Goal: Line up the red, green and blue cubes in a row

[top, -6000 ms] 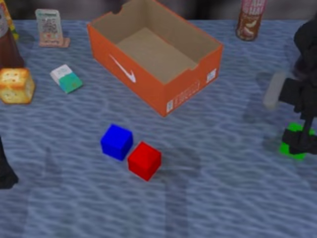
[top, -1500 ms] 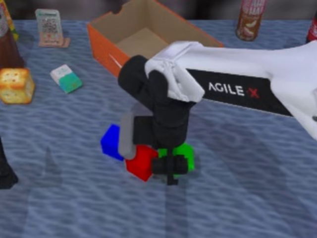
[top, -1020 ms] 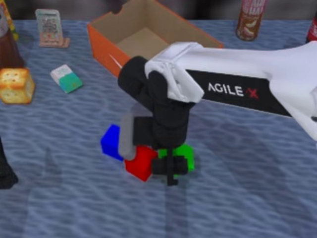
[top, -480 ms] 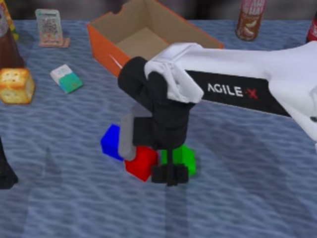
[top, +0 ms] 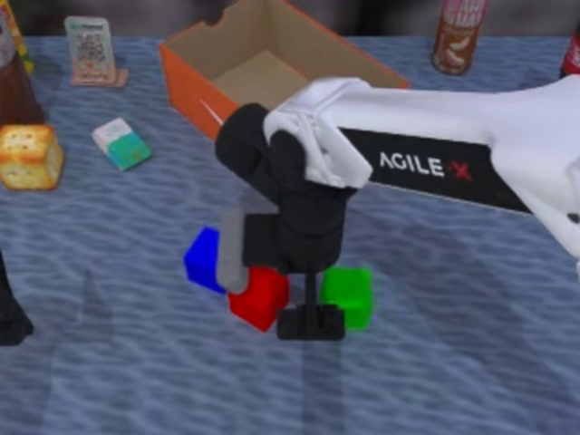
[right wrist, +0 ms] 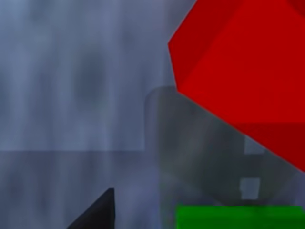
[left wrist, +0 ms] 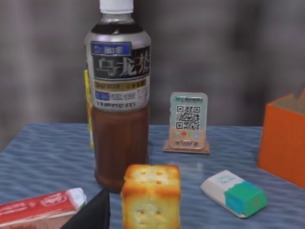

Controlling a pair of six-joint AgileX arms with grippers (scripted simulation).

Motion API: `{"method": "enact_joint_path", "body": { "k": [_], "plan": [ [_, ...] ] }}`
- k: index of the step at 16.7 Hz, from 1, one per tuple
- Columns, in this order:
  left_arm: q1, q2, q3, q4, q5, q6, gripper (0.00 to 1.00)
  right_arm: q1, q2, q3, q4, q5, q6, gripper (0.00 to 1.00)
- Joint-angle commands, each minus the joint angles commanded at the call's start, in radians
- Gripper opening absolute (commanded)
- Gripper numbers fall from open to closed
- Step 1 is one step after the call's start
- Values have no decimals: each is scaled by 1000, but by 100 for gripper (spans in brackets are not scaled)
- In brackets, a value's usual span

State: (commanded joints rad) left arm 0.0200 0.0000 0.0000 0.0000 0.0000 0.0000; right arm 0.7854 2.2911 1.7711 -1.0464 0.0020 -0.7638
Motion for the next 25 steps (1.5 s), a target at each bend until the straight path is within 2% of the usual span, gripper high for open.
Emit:
{"method": "enact_joint_path", "body": {
  "k": [7,14,19,25],
  "plan": [
    [0,0,0,0,0,0,100,8,-42,171,-220,-1,-3,100],
    [-3,9,9,-6,1,0,100,0,-57,182,-233,-2,1,100],
    [-63,198,190,-130,5,-3,100,-87,-263,16,-91,-19,63,100],
    [-185,726,601,-413,3,-10,100,-298,-818,-427,223,-48,243,100]
  ]
}}
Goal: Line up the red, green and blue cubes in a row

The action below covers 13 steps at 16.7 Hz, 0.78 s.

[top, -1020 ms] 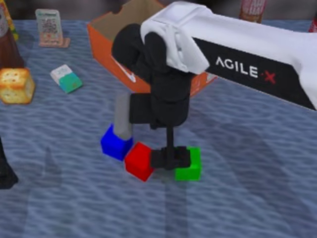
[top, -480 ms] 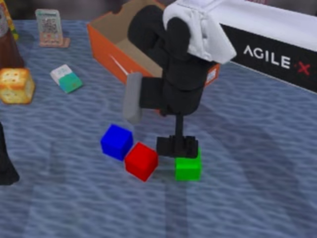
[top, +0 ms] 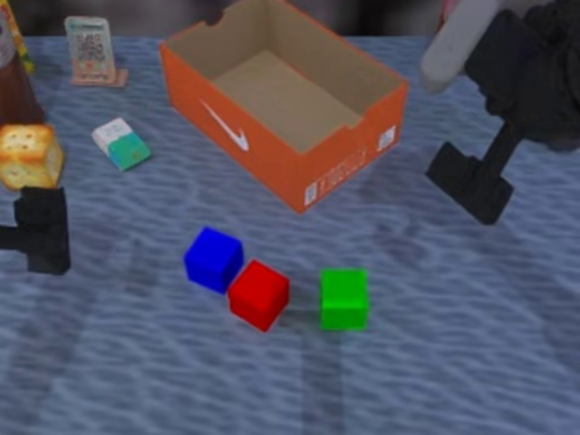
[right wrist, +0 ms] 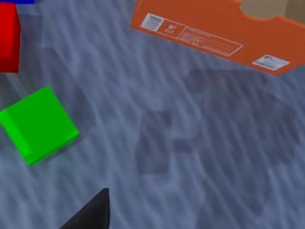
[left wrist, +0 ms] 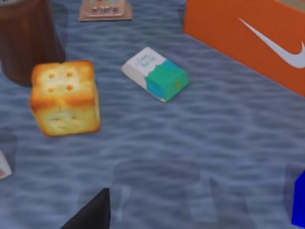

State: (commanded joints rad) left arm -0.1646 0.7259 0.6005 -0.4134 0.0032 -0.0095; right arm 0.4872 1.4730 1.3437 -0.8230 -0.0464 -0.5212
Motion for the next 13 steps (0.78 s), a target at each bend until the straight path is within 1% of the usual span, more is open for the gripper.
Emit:
{"method": "enact_joint_path", "body": {
  "k": [3,6,10,13],
  "plan": [
    [-72,333,233,-171,-1,-3,100,-121,-338,-296,180,-9,118,100],
    [-142,635,452,-334,0,-7,100,-233,-671,-600,354,-10,234,100],
    [-224,963,713,-522,1,-11,100,-354,-1048,-955,561,4,368,100],
    [-273,1161,876,-628,1,-13,100,-418,-1263,-1157,689,22,445,100]
  ]
}}
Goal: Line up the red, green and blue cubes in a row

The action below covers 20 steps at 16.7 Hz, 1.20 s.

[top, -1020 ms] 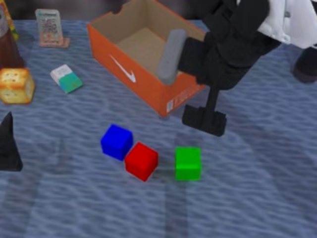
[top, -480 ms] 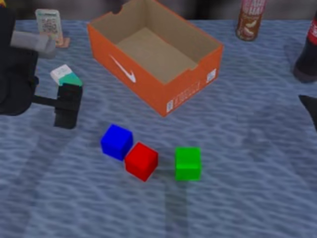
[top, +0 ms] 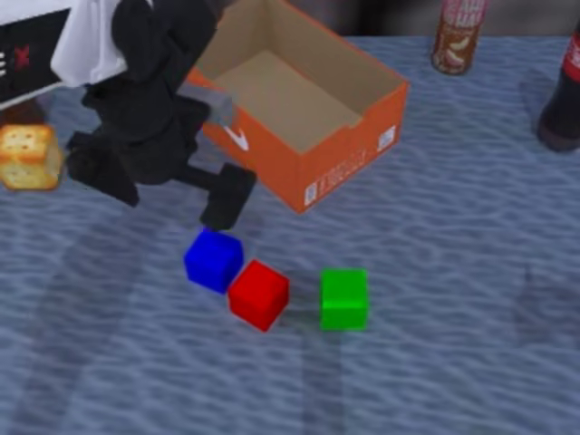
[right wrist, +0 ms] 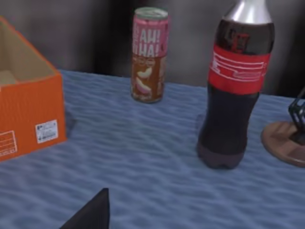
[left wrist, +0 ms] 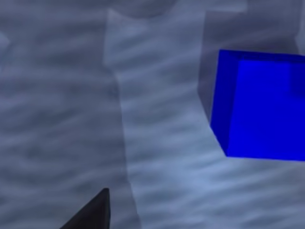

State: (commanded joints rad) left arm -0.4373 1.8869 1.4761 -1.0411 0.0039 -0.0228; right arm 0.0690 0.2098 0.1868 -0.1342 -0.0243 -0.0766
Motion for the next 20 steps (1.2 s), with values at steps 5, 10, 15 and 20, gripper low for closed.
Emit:
{"method": "enact_joint_path", "body": {
  "k": [5,10,15,20],
  "plan": [
    [-46,177,155,-93,-2,-3,100,-57,-200,-179,129,23,74,100],
    [-48,185,164,-98,-2,-3,100,-59,-210,-187,134,24,77,100],
    [-45,210,114,-24,-2,0,100,-59,-210,-187,134,24,77,100],
    [-46,276,2,160,-1,0,100,-59,-210,-187,134,24,77,100]
  ]
}}
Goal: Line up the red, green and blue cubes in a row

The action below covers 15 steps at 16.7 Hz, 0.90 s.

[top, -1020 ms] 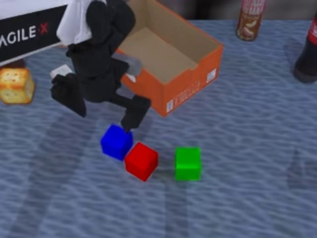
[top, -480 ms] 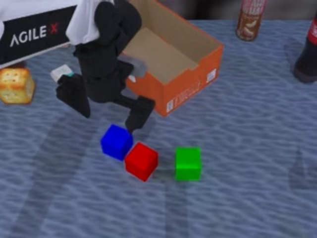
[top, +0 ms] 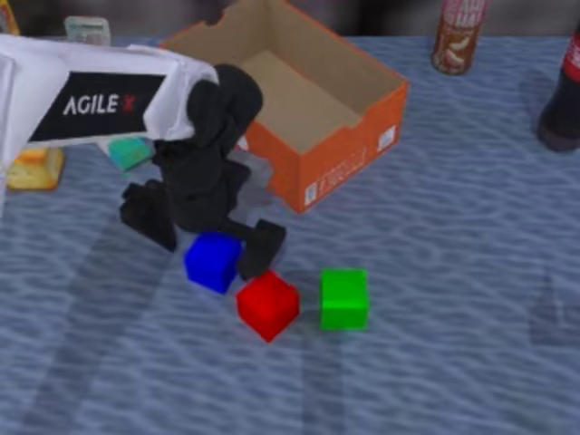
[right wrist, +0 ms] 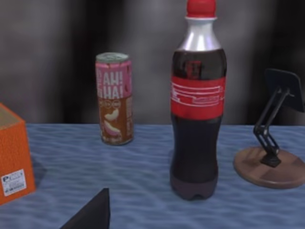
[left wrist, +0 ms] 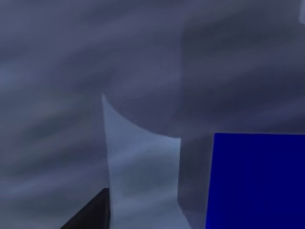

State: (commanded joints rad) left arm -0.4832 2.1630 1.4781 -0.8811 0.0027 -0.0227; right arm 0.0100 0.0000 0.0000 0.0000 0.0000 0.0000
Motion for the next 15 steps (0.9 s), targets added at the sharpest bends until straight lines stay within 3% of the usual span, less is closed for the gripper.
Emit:
{"method": "enact_joint_path", "body": {
  "k": [5,15],
  "plan": [
    [0,10,-14,19,0,0,100,0,0,0,0,0,0,100],
    [0,10,-14,19,0,0,25,0,0,0,0,0,0,100]
  ]
}}
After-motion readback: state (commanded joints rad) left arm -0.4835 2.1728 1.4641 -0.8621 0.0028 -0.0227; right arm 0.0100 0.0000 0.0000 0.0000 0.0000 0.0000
